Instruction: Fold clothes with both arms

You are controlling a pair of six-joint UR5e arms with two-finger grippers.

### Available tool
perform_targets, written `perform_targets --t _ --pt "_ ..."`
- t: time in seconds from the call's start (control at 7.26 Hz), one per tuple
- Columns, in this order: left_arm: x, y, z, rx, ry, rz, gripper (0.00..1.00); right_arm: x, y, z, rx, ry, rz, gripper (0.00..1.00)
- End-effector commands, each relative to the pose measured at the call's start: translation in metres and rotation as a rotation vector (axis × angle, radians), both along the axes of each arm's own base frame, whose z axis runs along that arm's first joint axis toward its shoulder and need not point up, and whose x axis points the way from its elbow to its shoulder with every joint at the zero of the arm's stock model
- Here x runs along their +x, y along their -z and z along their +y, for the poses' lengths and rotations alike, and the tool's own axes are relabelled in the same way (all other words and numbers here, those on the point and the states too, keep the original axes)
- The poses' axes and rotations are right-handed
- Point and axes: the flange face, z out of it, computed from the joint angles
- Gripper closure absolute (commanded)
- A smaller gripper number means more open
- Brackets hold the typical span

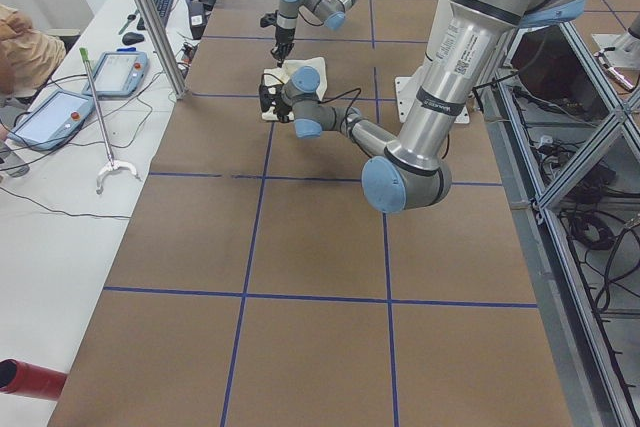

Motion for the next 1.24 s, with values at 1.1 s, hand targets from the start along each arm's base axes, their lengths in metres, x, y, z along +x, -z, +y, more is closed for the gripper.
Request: perform_targets --t 1.1 --pt "0.043 -0.05 0.129 0.361 -0.407 0.298 1.0 0.004 0.005 -0.005 0.002 -0.006 -0.008 1.0"
